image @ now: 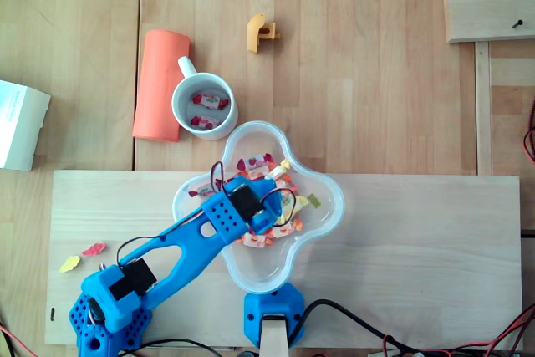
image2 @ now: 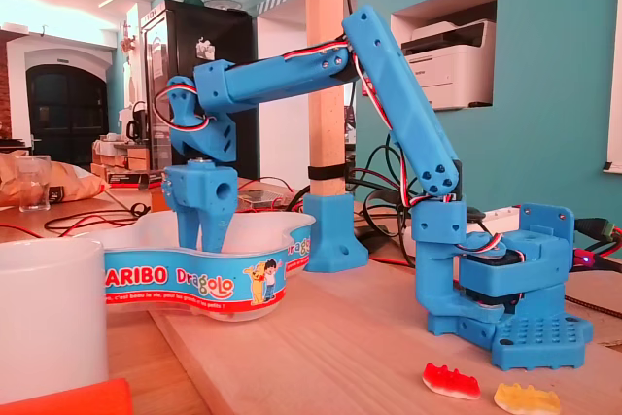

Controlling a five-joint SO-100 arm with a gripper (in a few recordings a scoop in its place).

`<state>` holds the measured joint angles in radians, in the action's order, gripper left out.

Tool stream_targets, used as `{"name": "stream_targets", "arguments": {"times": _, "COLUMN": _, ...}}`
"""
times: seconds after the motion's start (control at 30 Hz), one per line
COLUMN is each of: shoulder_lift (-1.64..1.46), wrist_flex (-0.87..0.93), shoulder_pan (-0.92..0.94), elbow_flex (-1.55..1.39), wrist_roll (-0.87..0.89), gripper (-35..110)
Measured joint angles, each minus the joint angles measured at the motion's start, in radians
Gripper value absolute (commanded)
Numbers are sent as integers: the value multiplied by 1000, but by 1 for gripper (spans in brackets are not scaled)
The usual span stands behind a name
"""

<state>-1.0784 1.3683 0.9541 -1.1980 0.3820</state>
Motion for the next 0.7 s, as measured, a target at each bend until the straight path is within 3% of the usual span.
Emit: {"name": "stream_targets", "arguments": {"times": 0.7, "shoulder_lift": 15, "wrist_flex": 0, "shoulder_pan": 0, "elbow_flex": 0, "wrist_roll": 0, "gripper": 19}}
